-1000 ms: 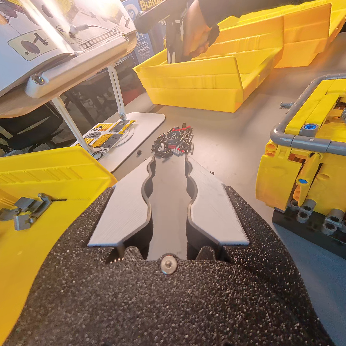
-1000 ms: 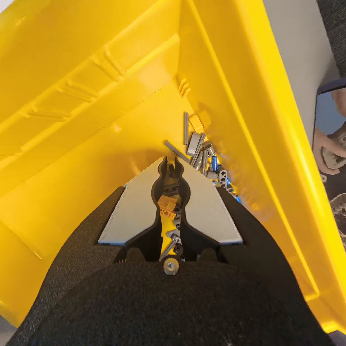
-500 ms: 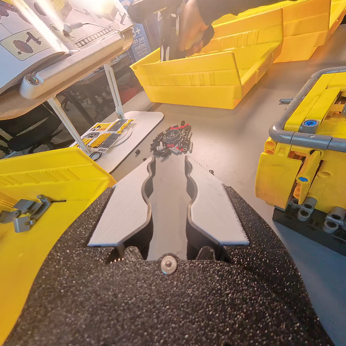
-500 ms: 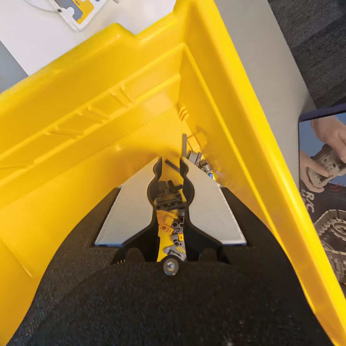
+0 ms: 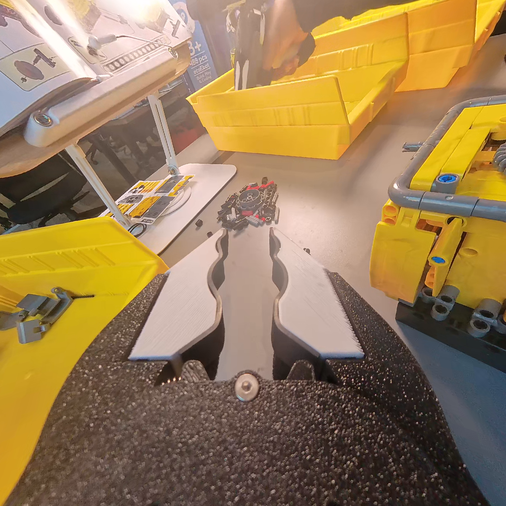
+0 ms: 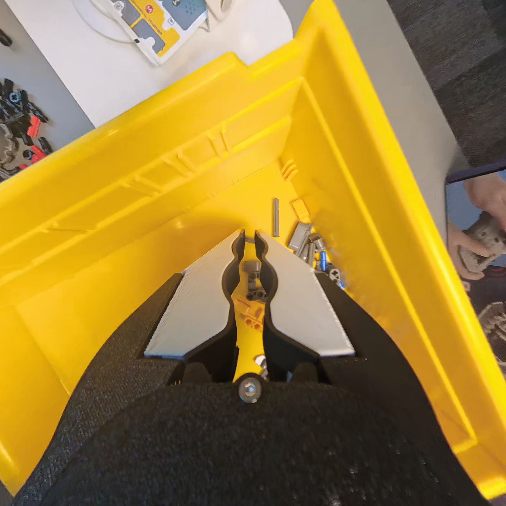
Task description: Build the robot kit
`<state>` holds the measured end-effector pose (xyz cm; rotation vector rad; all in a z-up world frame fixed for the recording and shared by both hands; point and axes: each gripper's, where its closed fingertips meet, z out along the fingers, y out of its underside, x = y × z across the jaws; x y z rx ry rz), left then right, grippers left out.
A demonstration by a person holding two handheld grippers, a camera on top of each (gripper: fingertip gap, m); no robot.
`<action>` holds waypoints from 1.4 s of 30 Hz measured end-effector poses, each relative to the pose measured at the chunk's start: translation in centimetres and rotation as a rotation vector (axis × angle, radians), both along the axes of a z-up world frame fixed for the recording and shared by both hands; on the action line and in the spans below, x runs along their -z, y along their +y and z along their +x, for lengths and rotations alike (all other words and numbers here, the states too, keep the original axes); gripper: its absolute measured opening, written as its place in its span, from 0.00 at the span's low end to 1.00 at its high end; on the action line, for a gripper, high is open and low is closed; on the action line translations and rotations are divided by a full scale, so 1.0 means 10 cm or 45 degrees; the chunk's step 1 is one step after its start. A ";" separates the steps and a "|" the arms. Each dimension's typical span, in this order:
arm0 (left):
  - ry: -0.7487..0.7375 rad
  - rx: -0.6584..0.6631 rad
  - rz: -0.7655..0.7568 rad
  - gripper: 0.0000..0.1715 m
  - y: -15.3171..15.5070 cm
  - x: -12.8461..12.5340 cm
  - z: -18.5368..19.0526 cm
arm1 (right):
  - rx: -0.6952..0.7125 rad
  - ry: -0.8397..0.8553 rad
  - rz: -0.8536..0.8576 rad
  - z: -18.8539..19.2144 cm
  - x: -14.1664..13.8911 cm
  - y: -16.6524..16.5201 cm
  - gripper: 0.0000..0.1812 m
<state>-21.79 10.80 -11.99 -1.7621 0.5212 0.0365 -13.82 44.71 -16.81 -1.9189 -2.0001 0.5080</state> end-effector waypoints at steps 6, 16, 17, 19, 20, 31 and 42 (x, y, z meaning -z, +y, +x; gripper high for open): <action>0.001 -0.001 0.001 0.16 0.00 0.00 0.00 | 0.112 -0.072 -0.055 0.08 0.08 0.05 0.15; -0.001 0.000 0.003 0.16 0.00 0.00 0.00 | 0.179 -0.069 0.000 0.10 0.20 0.11 0.17; 0.001 0.001 0.003 0.16 0.00 0.00 0.00 | 0.171 -0.058 0.008 0.09 0.20 0.11 0.17; 0.004 0.002 0.003 0.16 0.00 0.00 0.00 | 0.154 -0.038 0.030 0.09 0.19 0.11 0.17; 0.005 0.002 0.003 0.16 0.00 0.00 0.00 | 0.146 -0.030 0.032 0.09 0.19 0.10 0.17; -0.005 -0.003 0.010 0.16 -0.01 -0.01 -0.01 | -0.058 0.197 0.096 0.12 -0.34 -0.42 0.17; -0.087 -0.041 0.004 0.17 -0.01 -0.08 -0.07 | -0.354 0.430 0.041 0.71 -1.17 -2.30 0.17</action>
